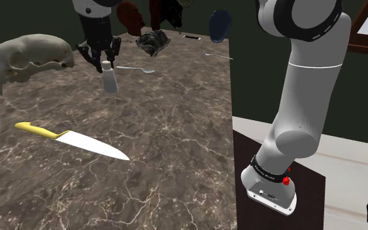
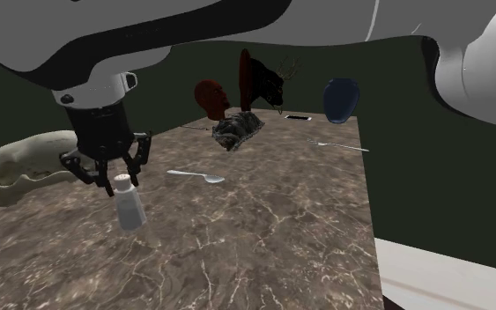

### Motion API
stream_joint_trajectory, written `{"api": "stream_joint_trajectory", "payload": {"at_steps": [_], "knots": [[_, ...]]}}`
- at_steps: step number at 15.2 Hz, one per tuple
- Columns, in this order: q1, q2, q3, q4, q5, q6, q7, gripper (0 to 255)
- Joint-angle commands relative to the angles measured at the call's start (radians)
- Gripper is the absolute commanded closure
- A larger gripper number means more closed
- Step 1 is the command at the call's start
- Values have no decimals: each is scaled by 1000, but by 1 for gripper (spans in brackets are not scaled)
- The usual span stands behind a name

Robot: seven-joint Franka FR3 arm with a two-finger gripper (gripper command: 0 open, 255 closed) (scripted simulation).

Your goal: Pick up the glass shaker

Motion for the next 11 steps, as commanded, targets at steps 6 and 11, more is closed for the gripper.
{"api": "stream_joint_trajectory", "payload": {"at_steps": [6,11], "knots": [[13,21,3,123,-6,-103,-11,255],[28,47,4,227,-16,-183,-18,255]]}}
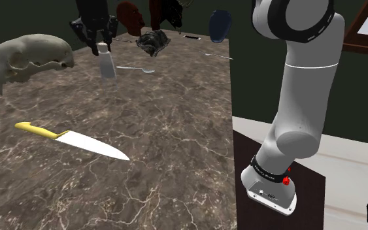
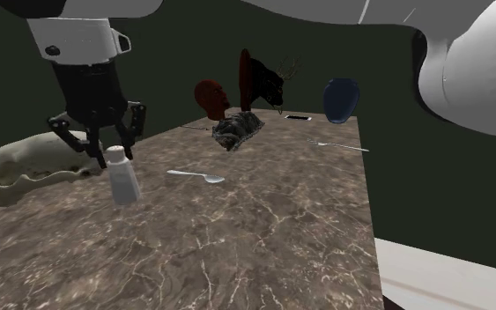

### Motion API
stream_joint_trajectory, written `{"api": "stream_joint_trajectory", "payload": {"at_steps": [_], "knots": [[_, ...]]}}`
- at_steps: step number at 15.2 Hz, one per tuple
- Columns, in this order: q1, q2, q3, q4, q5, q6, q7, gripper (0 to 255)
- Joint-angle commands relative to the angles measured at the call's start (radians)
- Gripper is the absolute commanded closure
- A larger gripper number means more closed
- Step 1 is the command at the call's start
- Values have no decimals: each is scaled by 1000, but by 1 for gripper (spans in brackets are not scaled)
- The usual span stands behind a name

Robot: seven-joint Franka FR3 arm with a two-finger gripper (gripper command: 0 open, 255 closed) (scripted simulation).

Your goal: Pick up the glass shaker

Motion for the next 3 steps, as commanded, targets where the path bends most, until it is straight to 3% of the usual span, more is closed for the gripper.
{"api": "stream_joint_trajectory", "payload": {"at_steps": [1,3], "knots": [[8,13,1,47,-6,-36,-2,255],[9,14,1,51,-6,-38,-2,255]]}}
